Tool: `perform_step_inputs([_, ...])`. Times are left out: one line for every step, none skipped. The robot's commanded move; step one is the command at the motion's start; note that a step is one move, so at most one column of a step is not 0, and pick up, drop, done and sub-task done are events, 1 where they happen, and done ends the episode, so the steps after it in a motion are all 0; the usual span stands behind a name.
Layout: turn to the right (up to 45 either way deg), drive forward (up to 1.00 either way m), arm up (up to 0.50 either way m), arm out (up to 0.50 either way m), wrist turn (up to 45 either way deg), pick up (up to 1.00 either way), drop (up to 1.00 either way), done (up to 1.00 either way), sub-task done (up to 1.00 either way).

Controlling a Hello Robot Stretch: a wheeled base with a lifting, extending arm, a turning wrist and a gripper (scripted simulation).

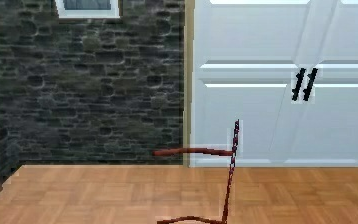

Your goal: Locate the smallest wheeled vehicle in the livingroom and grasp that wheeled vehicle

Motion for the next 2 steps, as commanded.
perform_step_inputs([12.0,0.00,0.00,0.00,0.0,0.00,0.00,0.00,0.00])
perform_step_inputs([0.0,0.00,0.10,0.00,0.0,0.00,0.00,0.00,0.00])
